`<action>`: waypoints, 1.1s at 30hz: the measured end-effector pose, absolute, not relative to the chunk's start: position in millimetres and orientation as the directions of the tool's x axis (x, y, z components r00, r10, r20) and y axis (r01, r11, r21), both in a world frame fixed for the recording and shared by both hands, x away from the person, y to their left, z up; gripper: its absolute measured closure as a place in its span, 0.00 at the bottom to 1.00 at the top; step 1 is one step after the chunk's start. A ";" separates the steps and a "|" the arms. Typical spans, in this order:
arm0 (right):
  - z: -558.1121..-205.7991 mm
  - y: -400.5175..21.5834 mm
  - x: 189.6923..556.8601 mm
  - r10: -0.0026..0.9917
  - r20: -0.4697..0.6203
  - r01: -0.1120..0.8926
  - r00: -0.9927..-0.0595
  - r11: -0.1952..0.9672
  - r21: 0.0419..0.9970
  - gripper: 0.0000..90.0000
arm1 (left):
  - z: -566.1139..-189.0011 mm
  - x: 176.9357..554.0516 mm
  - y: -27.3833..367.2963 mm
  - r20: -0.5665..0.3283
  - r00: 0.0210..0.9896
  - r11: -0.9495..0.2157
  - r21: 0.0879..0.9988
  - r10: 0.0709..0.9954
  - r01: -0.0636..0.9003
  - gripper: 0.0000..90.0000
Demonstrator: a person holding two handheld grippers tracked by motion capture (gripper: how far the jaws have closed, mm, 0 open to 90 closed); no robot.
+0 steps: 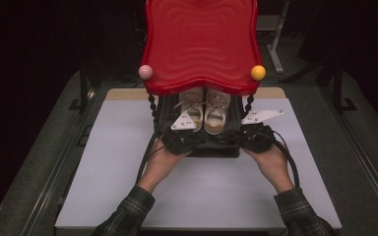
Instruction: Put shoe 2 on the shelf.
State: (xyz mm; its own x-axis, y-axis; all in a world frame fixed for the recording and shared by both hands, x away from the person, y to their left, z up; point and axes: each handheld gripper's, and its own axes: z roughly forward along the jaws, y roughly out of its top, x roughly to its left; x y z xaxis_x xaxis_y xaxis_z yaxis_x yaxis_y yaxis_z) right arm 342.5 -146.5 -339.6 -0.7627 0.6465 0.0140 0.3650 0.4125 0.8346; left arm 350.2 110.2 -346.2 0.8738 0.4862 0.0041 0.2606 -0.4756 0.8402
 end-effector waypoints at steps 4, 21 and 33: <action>-343.6 -152.9 337.0 0.640 0.016 0.360 -0.768 0.412 0.837 0.81 | -346.8 345.4 120.3 -0.002 0.873 -0.469 0.843 0.487 0.263 0.74; -358.6 -181.7 307.7 0.677 0.035 0.405 -0.735 0.397 0.824 0.21 | -355.6 307.9 170.9 0.008 0.856 -0.508 0.808 0.517 0.299 0.23; -380.1 -216.8 290.6 0.717 0.058 0.471 -0.694 0.392 0.790 0.16 | -379.6 282.0 221.6 0.019 0.812 -0.519 0.778 0.584 0.355 0.18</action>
